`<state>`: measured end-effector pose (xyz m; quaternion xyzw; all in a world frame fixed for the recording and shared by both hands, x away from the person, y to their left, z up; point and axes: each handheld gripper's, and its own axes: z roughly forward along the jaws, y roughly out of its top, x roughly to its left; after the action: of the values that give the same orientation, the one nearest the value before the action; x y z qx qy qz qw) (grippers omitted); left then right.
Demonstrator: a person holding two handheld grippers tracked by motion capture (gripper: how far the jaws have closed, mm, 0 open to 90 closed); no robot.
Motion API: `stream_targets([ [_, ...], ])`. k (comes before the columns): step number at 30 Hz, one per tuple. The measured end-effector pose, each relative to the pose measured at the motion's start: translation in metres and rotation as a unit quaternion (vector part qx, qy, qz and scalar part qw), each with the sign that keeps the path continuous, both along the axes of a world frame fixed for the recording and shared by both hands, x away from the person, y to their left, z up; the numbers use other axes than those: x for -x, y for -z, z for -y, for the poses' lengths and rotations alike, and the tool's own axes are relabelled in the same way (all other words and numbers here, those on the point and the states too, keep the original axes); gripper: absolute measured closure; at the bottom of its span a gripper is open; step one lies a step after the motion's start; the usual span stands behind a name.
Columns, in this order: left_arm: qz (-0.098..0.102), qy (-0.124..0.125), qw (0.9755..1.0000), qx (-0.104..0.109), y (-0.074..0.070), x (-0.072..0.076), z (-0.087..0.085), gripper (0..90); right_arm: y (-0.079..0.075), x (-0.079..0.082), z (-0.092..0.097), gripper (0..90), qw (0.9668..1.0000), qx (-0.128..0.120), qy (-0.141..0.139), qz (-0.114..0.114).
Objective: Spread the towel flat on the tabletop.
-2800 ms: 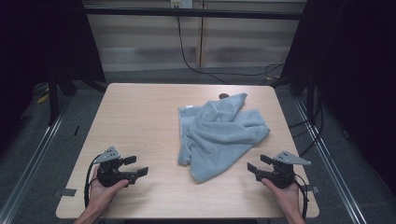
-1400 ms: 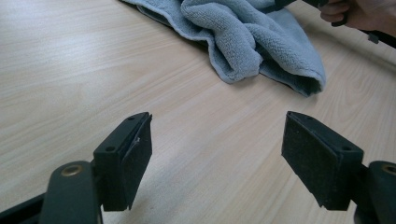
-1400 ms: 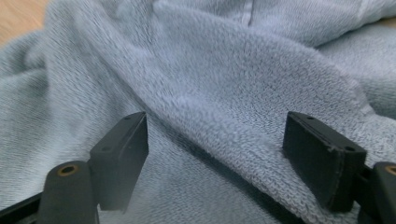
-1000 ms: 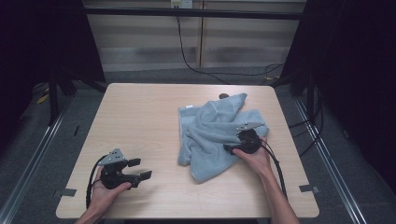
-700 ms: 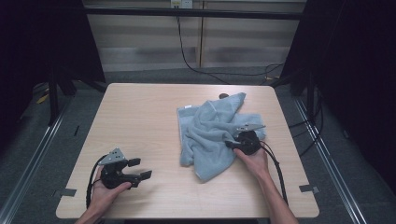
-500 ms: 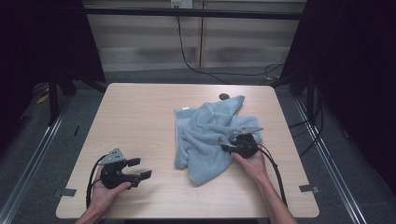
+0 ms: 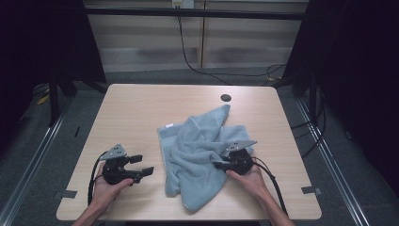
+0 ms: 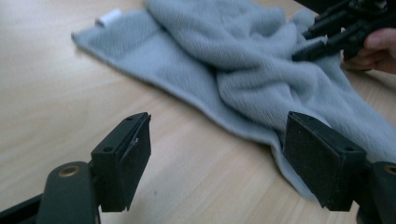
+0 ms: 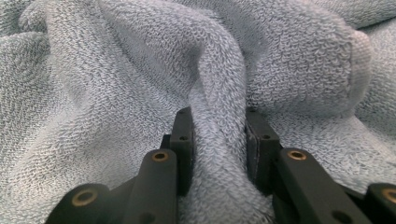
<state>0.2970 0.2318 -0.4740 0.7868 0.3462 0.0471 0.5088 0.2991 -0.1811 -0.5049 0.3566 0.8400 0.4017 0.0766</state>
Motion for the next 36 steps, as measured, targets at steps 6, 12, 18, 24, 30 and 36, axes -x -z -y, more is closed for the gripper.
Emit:
stream_targets([
  [6, 0.006, 0.014, 0.9996, -0.026, -0.003, -0.009, 0.012, 24.5, 0.0, 0.022, -0.013, 69.4, 0.9992, -0.008, -0.039, -0.003],
  [12, -0.006, 0.02, 0.9991, -0.037, 0.004, -0.031, 0.034, 26.8, -0.002, 0.044, -0.029, 69.2, 0.9966, -0.01, -0.081, -0.012],
  [18, -0.025, 0.016, 0.9984, -0.048, 0.015, -0.05, 0.05, 26.2, -0.011, 0.045, -0.028, 55.3, 0.9956, -0.025, -0.088, -0.017],
  [24, -0.034, 0.011, 0.9985, -0.041, 0.02, -0.057, 0.049, 24.5, -0.036, 0.031, -0.007, 52.6, 0.9969, -0.058, -0.048, 0.022],
  [30, -0.041, 0.019, 0.9977, -0.052, 0.028, -0.059, 0.055, 24.2, -0.028, -0.003, 0.011, 44.7, 0.9988, -0.031, 0.029, 0.024],
  [36, -0.038, 0.039, 0.9964, -0.065, 0.035, -0.056, 0.065, 23.3, -0.004, -0.019, 0.007, 33.9, 0.9989, 0.006, 0.046, 0.002],
])
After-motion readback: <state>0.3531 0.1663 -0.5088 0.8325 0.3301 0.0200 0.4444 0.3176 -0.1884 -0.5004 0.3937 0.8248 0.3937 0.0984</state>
